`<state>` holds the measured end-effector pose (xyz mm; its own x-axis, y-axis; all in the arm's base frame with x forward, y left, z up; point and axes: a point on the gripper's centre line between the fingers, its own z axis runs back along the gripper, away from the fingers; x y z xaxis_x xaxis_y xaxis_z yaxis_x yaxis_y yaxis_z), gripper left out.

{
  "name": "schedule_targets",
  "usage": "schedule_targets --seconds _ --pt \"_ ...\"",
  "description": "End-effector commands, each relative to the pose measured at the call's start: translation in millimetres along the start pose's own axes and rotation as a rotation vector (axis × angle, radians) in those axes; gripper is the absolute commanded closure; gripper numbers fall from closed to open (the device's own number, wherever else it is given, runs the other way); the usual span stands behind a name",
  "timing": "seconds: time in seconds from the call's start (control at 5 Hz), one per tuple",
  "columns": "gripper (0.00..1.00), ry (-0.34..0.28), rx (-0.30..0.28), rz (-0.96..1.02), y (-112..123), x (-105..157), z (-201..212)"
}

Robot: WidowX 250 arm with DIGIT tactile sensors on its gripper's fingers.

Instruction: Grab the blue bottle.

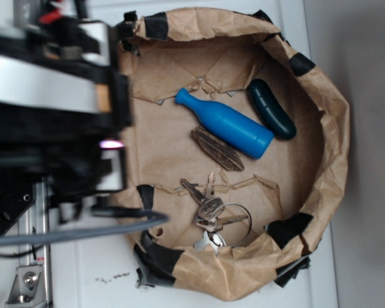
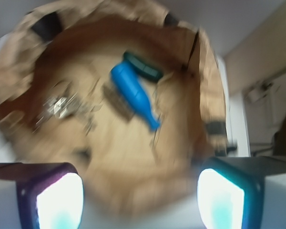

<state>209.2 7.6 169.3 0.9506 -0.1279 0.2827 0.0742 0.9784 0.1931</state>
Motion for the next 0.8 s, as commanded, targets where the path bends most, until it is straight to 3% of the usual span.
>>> schedule_targets --seconds 0.0,0.2,0.4,0.6 --pt "0.00 0.029 -0.090 0.236 12.2 36.3 -99.4" --pt "0.00 0.048 -0.098 0.275 14.9 58.0 -125.8" --pt "0.00 0.065 -0.162 0.251 8.5 69.8 -151.9" --pt "0.76 0.102 -0.262 0.094 -13.1 77.9 -166.5"
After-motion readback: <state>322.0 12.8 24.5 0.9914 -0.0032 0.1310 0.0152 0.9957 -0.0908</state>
